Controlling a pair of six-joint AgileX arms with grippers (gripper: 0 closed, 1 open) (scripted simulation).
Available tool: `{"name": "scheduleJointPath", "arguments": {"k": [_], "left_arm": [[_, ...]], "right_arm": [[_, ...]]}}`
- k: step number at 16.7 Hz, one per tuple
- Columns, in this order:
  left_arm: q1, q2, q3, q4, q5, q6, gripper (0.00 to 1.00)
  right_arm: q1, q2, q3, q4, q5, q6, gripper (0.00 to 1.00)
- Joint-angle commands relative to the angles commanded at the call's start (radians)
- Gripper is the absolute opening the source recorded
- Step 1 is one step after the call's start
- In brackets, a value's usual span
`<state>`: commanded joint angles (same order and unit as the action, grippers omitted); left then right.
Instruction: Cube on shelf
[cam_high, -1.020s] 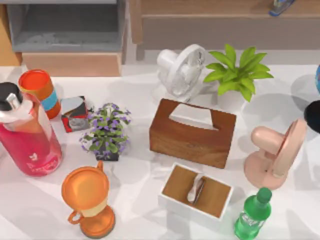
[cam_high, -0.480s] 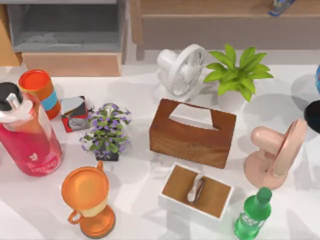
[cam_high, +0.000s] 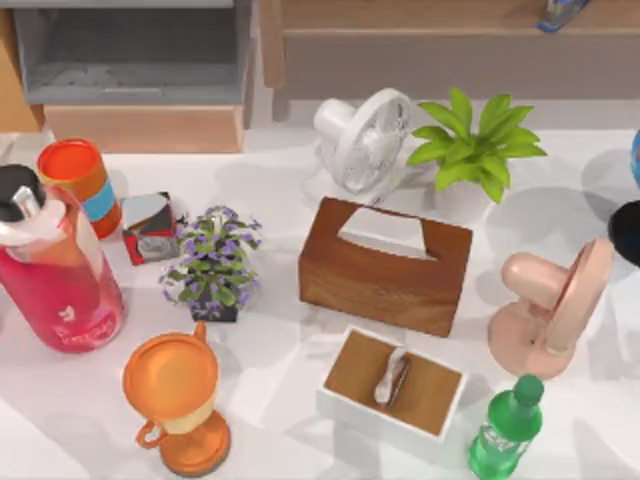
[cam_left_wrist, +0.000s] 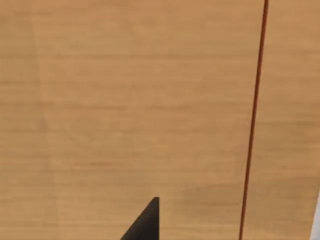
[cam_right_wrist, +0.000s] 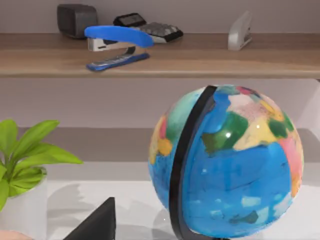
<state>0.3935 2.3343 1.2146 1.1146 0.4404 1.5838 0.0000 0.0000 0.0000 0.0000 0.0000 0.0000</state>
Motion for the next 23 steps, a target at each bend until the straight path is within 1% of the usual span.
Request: {"name": "scheduleJointPath", "arguments": {"k": [7,8,17,20,23], "left_arm": [[0.0,0.0,0.0,0.0,0.0,0.0,0.02],[0.0,0.0,0.0,0.0,0.0,0.0,0.0],[0.004,0.007,-0.004,-0.007,0.003,-0.005,0.0],[0.023,-0.028,-0.067,0.031,0.022,-0.005,0.0],[0.044,-0.062,-0.193,0.071,0.041,-0.006,0.0]], "right_arm": [[0.0,0.0,0.0,0.0,0.0,0.0,1.0],[0.0,0.0,0.0,0.0,0.0,0.0,1.0],[0.0,0.0,0.0,0.0,0.0,0.0,1.0],[0.0,0.0,0.0,0.0,0.0,0.0,1.0],[0.0,0.0,0.0,0.0,0.0,0.0,1.0]]}}
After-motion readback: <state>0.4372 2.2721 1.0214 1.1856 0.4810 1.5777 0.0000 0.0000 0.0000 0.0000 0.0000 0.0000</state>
